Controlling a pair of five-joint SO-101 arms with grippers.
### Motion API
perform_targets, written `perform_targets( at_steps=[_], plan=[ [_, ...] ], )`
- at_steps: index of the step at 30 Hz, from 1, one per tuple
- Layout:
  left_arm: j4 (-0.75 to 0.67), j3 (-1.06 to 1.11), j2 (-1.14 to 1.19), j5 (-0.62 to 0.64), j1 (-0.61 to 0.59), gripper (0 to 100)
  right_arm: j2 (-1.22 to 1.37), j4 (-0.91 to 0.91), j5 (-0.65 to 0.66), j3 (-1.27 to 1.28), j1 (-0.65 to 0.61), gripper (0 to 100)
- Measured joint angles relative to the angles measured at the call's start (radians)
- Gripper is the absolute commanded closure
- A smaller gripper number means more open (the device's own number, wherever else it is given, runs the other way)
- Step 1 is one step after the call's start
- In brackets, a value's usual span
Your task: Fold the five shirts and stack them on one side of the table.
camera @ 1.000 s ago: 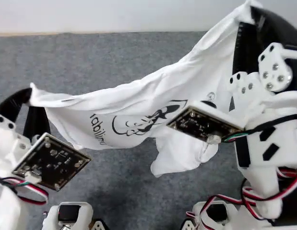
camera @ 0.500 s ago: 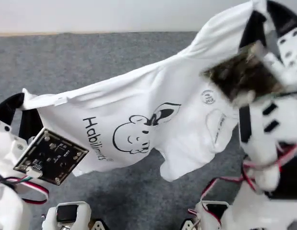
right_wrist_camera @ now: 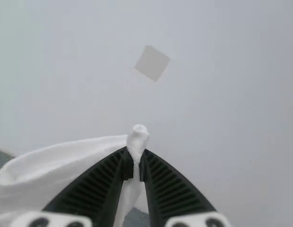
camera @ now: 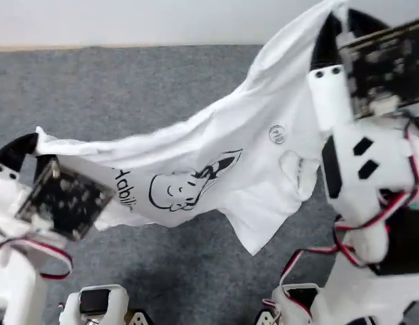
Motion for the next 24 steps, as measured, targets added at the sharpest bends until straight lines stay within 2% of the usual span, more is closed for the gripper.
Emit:
perform_targets(
  at_steps=[3, 6, 11, 14, 21, 24],
  plan=[
    [0.0, 0.051, 0.0, 0.064, 0.0, 100, 0.0, 0.038, -0.009, -0.043, -0.034, 98.8],
    [0.0, 0.06, 0.0, 0.115, 0.0, 100, 0.0, 0.06, -0.087, -0.071, -0.026, 98.8],
    [0.0, 0.061, 0.0, 0.144, 0.0, 100, -0.002, 0.061, -0.212, -0.083, 0.109, 98.8],
    [0.0, 0.089, 0.0, 0.146, 0.0, 100, -0.002, 0.081, -0.247, -0.083, 0.132, 98.8],
    [-0.002, 0.097, 0.002, 0.146, -0.143, 100, -0.002, 0.129, -0.258, -0.083, 0.143, 98.9],
    [-0.034, 0.097, 0.0, 0.146, -0.198, 100, -0.002, 0.132, -0.222, -0.083, 0.143, 98.9]
  ],
)
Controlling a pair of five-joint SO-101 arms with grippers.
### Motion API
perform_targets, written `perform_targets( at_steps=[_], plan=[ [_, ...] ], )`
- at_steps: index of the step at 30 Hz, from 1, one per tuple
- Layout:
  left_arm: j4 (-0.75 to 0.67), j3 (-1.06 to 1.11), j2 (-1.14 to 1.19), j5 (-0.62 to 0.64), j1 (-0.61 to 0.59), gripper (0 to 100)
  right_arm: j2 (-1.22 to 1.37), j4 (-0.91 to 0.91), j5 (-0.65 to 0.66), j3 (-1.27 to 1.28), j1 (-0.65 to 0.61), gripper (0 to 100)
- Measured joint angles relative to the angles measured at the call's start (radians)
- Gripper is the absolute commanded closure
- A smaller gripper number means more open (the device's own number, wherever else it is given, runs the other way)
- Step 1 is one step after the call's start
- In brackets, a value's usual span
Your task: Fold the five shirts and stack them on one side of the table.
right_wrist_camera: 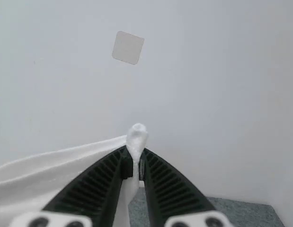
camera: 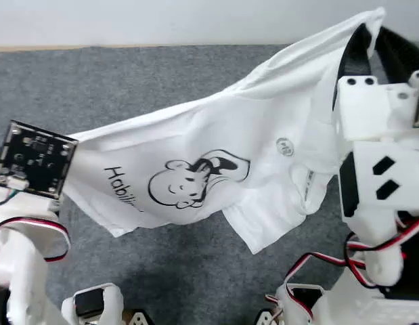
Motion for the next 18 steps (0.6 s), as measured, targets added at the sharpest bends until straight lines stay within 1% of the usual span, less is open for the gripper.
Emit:
perform_targets(
  at_steps=[6, 10, 13, 18],
  plan=[
    [-0.048, 0.0, 0.0, 0.0, -0.026, 100, 0.0, -0.008, 0.166, 0.0, 0.0, 98.9],
    [-0.044, 0.0, 0.0, 0.0, -0.026, 100, 0.0, -0.081, 0.285, 0.0, 0.0, 98.9],
    [-0.026, 0.0, 0.0, 0.0, -0.026, 100, 0.0, -0.149, 0.348, 0.0, -0.002, 98.9],
    [-0.008, 0.0, 0.0, 0.0, -0.026, 100, -0.021, -0.213, 0.473, 0.0, -0.078, 98.9]
  ],
)
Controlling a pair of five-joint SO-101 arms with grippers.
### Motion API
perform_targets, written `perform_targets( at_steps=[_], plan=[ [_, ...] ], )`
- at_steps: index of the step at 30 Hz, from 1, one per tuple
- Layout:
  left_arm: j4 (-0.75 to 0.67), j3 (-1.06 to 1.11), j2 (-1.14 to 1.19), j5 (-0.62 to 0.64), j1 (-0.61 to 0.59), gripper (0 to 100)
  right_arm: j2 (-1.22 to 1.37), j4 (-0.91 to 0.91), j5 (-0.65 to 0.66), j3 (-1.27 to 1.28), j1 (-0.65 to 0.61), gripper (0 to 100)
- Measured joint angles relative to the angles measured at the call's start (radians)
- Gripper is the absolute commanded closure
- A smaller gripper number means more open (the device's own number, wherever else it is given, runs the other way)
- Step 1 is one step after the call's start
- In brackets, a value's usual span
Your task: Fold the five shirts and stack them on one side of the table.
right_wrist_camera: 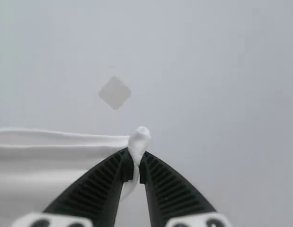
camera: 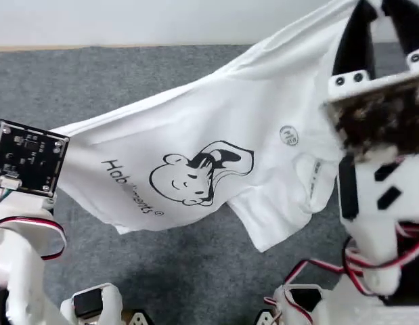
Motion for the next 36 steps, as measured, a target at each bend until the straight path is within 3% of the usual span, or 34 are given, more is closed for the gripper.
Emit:
perform_targets(
  at_steps=[4, 10, 17, 24, 29, 36],
  plan=[
    [0.0, -0.009, 0.0, 0.0, -0.003, 100, -0.041, -0.008, 0.101, 0.0, -0.069, 98.9],
    [-0.046, -0.189, 0.0, 0.0, -0.003, 100, -0.115, -0.008, 0.221, 0.0, -0.081, 98.9],
    [-0.14, -0.404, 0.0, 0.0, -0.003, 100, -0.256, -0.008, 0.249, -0.008, -0.081, 98.9],
    [-0.075, -0.532, -0.003, 0.0, -0.009, 100, -0.348, 0.071, 0.299, -0.014, -0.081, 98.9],
    [0.038, -0.509, -0.005, 0.0, -0.009, 100, -0.35, 0.106, 0.356, -0.015, -0.078, 98.9],
    [0.041, -0.166, -0.091, 0.0, -0.009, 100, -0.344, 0.132, 0.37, 0.048, -0.084, 98.9]
  ],
)
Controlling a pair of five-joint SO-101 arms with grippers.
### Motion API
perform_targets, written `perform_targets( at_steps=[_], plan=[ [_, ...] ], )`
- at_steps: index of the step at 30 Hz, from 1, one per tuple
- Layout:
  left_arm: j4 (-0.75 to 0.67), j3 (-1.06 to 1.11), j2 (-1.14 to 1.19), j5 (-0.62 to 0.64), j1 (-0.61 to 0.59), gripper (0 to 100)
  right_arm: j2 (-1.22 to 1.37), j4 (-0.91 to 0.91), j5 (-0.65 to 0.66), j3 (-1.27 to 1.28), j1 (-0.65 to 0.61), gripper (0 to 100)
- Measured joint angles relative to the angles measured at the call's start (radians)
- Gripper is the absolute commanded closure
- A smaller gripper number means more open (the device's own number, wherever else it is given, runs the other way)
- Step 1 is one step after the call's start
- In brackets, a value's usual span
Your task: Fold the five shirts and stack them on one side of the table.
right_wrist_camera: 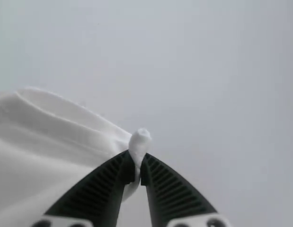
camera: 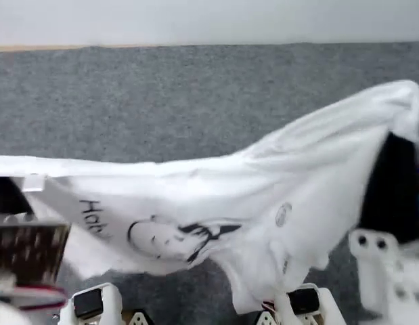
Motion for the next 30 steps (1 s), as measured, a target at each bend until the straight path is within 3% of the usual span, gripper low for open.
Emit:
perform_targets(
  at_steps=[5, 9, 19, 23, 30],
  plan=[
    [-0.012, 0.334, -0.054, 0.0, 0.0, 100, 0.002, 0.0, 0.0, 0.172, 0.0, 98.9],
    [-0.127, 0.56, -0.072, 0.0, 0.0, 100, 0.003, -0.049, 0.0, 0.368, 0.0, 98.9],
    [-0.578, 0.999, -0.066, 0.0, 0.002, 100, 0.061, -0.563, 0.0, 0.993, 0.078, 98.9],
    [-0.694, 1.089, -0.066, 0.0, 0.003, 100, 0.061, -0.753, 0.04, 1.178, 0.118, 98.9],
    [-0.752, 1.056, -0.066, 0.0, 0.005, 100, 0.061, -0.839, 0.063, 1.223, 0.169, 98.9]
  ],
)
